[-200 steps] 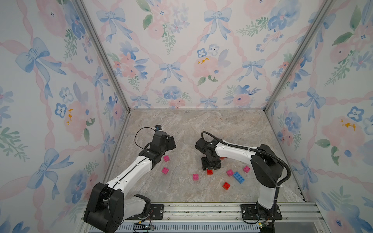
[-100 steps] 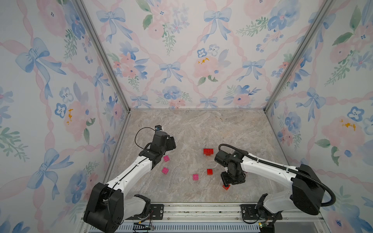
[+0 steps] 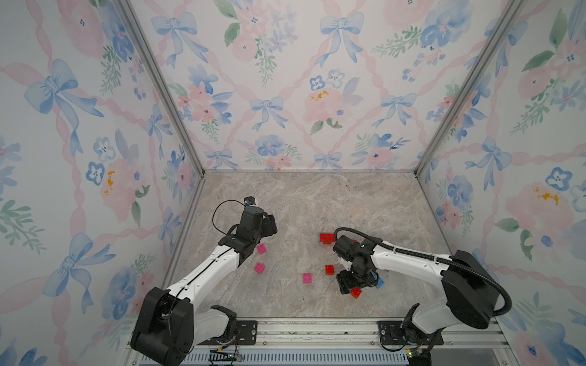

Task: Assemble the letter v with lego
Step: Pick up the lego brick from the center of the board.

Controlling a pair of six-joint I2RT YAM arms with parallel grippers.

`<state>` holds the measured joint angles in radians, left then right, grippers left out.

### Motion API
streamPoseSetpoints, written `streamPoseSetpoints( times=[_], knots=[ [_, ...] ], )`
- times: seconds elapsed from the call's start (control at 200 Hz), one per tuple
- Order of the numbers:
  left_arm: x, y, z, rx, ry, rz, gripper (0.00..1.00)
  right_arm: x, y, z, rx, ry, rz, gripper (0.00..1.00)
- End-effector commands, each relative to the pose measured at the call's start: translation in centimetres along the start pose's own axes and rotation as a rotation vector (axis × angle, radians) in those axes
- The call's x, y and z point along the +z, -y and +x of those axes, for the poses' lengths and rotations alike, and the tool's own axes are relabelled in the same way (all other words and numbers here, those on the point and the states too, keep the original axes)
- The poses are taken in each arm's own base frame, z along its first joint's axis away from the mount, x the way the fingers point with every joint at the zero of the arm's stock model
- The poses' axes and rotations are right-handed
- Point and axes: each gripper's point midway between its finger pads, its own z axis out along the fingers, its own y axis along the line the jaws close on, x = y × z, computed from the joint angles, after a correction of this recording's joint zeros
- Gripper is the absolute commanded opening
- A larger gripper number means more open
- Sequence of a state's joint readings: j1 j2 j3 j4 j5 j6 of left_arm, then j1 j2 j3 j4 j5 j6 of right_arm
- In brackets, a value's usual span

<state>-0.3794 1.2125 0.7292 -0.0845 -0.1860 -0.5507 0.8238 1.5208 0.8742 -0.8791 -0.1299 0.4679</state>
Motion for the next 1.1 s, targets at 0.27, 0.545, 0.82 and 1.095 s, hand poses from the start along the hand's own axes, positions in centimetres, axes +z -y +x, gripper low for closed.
streamPoseSetpoints(
  times=[0.27, 0.545, 0.82, 1.095],
  knots=[
    [-0.3, 0.0, -0.1, -0.002, 0.0, -0.012, 0.81, 0.2, -1.9, 1.9, 0.213, -0.058, -0.087, 0.72],
    [-0.1, 0.3, 0.3, 0.0, -0.009, -0.009, 0.81, 0.5, 0.2, 2.7, 0.14, -0.044, 0.1, 0.56],
    [-0.3, 0.2, 0.1, 0.001, 0.001, -0.013, 0.81, 1.3, 0.6, 2.5, 0.118, -0.052, 0.13, 0.49],
    [0.0, 0.5, 0.2, 0.004, -0.007, -0.01, 0.81, 0.9, 0.8, 2.1, 0.126, -0.028, 0.138, 0.34]
  ],
)
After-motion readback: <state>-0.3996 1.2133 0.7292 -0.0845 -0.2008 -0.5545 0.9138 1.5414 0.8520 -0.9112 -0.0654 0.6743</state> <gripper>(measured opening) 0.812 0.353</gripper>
